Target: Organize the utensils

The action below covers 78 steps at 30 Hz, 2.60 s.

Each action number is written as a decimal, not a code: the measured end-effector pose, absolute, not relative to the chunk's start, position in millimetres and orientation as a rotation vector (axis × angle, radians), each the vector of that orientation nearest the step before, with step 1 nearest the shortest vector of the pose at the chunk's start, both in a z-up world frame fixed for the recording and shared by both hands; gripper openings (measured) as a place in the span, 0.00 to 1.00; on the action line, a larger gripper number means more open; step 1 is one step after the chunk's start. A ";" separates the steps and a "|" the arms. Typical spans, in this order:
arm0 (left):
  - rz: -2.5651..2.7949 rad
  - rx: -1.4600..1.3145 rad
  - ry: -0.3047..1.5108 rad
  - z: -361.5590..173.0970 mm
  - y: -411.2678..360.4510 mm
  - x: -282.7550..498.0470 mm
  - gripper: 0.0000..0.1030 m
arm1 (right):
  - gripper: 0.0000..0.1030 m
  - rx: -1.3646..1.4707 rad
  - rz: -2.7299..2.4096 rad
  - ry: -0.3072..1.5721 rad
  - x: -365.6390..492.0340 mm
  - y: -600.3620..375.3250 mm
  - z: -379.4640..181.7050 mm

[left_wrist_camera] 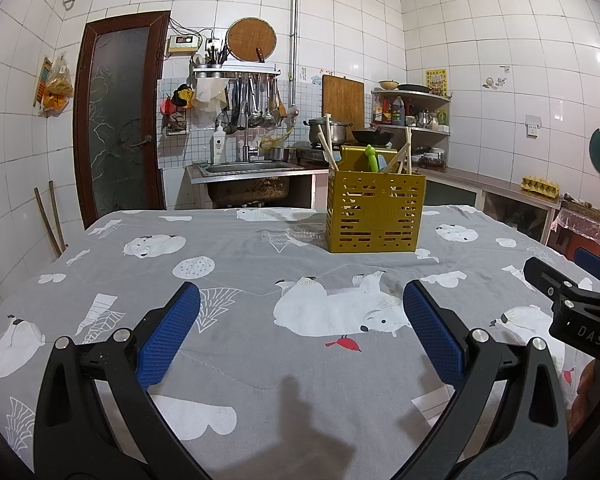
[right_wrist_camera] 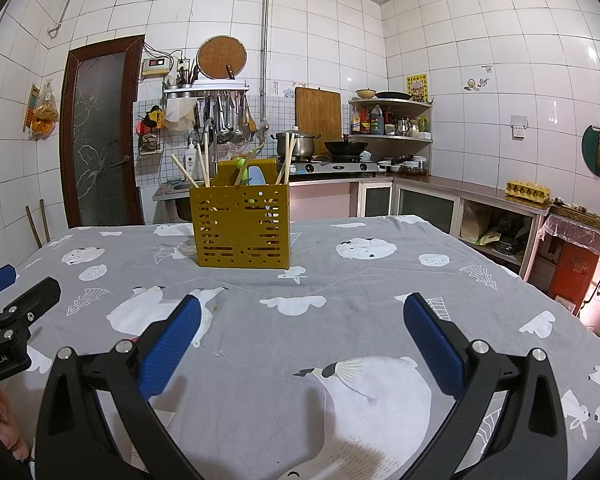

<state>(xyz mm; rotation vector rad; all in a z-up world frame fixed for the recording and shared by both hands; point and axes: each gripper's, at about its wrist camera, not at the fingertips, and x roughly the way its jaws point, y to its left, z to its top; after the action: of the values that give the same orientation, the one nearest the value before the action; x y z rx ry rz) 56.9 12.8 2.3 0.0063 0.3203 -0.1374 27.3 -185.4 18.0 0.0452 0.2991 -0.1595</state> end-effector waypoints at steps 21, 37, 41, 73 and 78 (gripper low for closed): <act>-0.124 0.011 0.314 4.5 17.2 55.4 0.95 | 0.96 0.045 -0.161 0.300 26.9 -185.4 18.2; -0.120 0.011 0.316 4.0 16.0 55.5 0.95 | 0.96 0.046 -0.162 0.301 27.7 -186.6 19.1; -0.120 0.010 0.317 3.9 16.6 55.8 0.95 | 0.96 0.046 -0.162 0.301 27.5 -186.2 19.0; -0.114 0.011 0.323 0.6 15.4 57.2 0.95 | 0.96 0.040 -0.164 0.302 27.7 -183.5 17.8; -0.111 0.015 0.320 0.6 14.2 55.4 0.95 | 0.96 0.031 -0.162 0.310 28.4 -181.9 16.2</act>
<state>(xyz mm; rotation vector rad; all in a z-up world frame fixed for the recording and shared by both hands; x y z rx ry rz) 55.4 14.2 0.6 0.0149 0.3195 -0.1111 28.4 -181.9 16.2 0.0308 0.3105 -0.1624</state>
